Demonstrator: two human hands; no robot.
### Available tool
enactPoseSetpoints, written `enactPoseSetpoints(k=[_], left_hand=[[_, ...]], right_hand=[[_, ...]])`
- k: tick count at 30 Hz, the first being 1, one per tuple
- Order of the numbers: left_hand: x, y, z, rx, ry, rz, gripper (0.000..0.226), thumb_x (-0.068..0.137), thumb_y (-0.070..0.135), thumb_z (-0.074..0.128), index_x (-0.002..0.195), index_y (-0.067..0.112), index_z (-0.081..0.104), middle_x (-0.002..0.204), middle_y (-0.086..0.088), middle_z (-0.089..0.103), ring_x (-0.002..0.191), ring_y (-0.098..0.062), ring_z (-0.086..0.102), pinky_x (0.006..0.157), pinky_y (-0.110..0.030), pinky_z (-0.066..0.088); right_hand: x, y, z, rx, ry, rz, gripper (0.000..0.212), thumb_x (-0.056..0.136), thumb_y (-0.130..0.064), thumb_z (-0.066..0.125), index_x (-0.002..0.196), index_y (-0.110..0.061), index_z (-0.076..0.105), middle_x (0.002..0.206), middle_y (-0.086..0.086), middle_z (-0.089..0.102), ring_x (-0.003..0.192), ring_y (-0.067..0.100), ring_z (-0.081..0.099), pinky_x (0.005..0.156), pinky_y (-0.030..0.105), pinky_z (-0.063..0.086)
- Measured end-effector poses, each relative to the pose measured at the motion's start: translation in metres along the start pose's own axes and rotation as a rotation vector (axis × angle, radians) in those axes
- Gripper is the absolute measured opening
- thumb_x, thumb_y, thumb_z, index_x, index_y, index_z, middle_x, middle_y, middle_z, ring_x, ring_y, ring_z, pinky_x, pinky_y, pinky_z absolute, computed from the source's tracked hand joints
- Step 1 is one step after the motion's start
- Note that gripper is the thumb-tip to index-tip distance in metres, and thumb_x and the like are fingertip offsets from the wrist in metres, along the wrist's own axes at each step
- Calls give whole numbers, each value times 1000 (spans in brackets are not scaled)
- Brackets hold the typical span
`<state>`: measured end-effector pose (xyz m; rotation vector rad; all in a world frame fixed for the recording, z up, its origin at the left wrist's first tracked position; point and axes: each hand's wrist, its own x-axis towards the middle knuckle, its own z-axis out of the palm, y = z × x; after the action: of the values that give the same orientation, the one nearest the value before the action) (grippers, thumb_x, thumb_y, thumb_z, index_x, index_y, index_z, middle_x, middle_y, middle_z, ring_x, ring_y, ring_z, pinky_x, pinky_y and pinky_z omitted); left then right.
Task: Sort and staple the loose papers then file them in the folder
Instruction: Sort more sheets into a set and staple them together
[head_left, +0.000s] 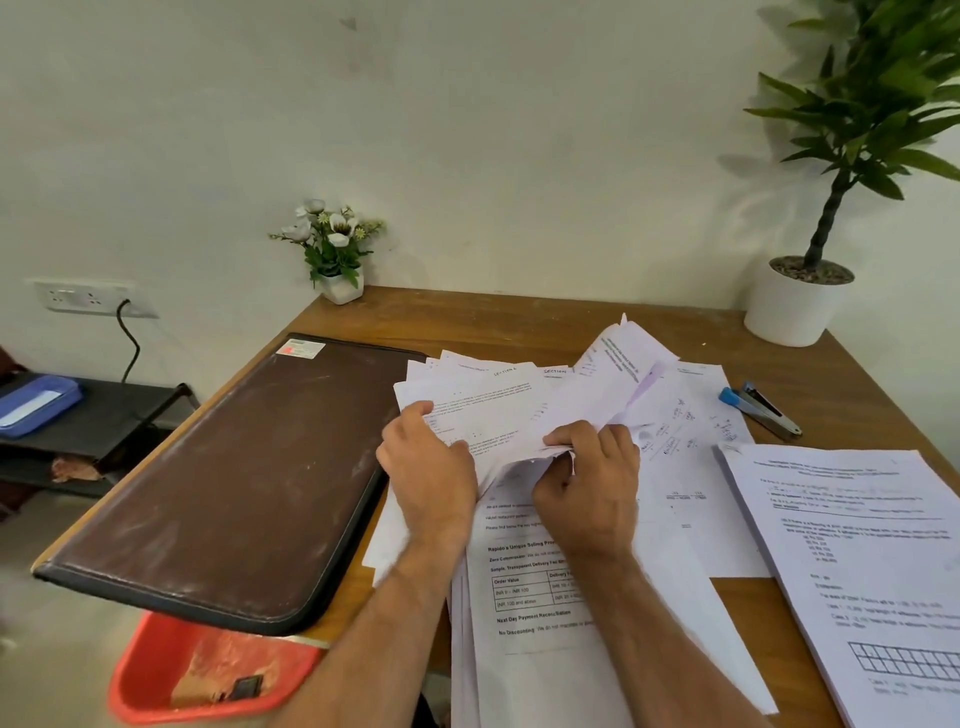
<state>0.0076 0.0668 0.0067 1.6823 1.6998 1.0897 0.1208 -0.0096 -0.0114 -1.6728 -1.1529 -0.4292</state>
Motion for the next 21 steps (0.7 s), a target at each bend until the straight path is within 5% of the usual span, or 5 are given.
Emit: enactPoseSetpoints(k=[6,10,13,18,21], left_hand=[[18,-4,-13,-215,72,-118,61,80,10,83,133,16,52,126,-6,54,115,-24,51,87,-28,39],[18,-7,-19,-273,79,-92,30,89,13,75,115,19,63,94,7,68,87,-8,62,62,-11,34],[13,-10,-19,-247,124,-23,16,94,12,70,108,18,67,90,7,71,77,3,58,62,-2,38],[10,-19,-13,-241,134,155,15,99,19,64,112,17,71,106,5,69,97,-10,64,76,-12,45],[5,-19,-12,-218,93,399,7,96,21,66,101,18,71,106,10,66,104,-7,59,87,-18,48]], right_hand=[[-2,3,0,21,26,11,26,66,0,51,85,-12,64,81,0,63,84,24,48,71,40,44],[-3,4,0,17,30,8,25,68,-3,48,86,-12,64,80,0,63,83,24,48,71,41,44],[-2,6,-1,17,34,5,27,66,0,52,86,-12,65,80,0,63,83,24,49,71,42,44],[1,1,0,57,6,31,27,69,-1,49,88,-12,65,82,1,63,86,22,47,72,46,48],[1,-4,-4,57,-75,45,35,79,-10,48,109,-16,65,96,2,66,95,24,53,83,47,51]])
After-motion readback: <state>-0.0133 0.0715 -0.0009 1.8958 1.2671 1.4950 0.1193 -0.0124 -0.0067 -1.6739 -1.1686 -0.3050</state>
